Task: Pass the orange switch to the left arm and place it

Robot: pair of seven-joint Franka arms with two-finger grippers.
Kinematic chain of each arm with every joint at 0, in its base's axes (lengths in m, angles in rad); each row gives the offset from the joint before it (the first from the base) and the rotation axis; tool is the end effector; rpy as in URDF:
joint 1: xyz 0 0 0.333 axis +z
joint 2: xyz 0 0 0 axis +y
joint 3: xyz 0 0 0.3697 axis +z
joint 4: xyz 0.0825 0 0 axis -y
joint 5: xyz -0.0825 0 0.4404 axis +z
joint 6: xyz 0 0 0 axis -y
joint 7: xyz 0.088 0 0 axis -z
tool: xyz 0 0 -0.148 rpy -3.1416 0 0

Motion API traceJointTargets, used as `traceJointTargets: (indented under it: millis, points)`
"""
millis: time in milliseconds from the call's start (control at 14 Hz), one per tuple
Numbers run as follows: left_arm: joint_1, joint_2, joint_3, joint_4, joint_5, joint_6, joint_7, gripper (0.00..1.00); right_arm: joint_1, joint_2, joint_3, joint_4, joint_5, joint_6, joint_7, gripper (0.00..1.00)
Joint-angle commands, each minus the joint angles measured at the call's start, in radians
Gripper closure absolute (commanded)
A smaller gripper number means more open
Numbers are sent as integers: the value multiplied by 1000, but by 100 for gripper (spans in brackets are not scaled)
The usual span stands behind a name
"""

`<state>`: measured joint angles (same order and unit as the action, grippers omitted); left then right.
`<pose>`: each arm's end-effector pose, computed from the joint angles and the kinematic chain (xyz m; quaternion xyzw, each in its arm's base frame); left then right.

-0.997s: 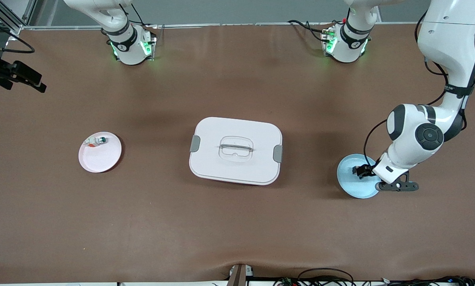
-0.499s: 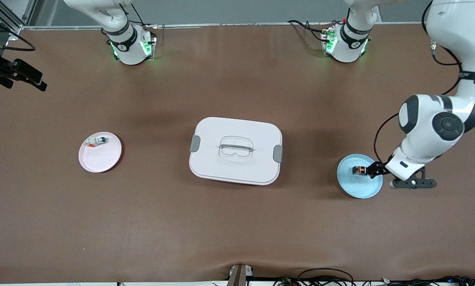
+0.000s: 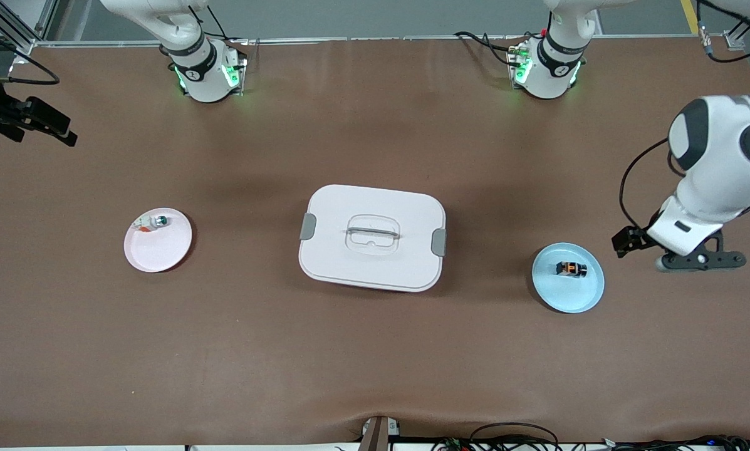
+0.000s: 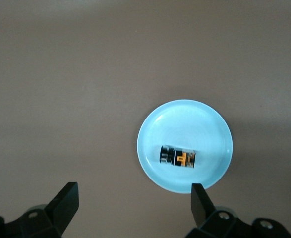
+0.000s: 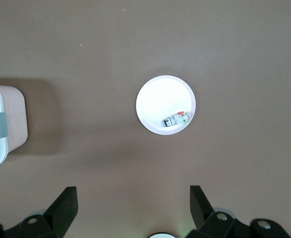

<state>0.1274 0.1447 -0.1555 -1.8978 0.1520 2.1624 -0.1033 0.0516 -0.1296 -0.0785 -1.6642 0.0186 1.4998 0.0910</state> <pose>0.6702 -0.0045 0.4255 -0.9967 -0.0005 -0.0644 0.0503 0.5539 -0.0150 0.6575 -0.9981 0.0580 0.0180 0.0138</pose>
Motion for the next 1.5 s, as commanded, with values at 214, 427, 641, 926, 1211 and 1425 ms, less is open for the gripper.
traceJointTargets:
  millis: [214, 427, 641, 926, 1211, 1425]
  points:
    - [5, -161, -7, 12, -75, -188, 51, 0, 7, 25, -7, 29, 8, -7, 6, 0]
    - [0, -178, -7, 84, -110, -300, 51, 0, 14, 22, -6, 29, 8, -15, -4, 0]
    - [-3, -178, -6, 164, -143, -386, 51, 0, 11, 22, -7, 29, 8, -24, -4, 0]
    - [-104, -178, 66, 204, -154, -407, 40, 0, 13, 18, -6, 30, 8, -18, -52, 0]
    - [-250, -189, 212, 213, -154, -429, 37, 0, 13, 18, -7, 47, 8, -16, -60, 0]
    - [-241, -189, 214, 227, -154, -452, 43, 0, 13, 16, -7, 49, 9, -12, -53, 0]
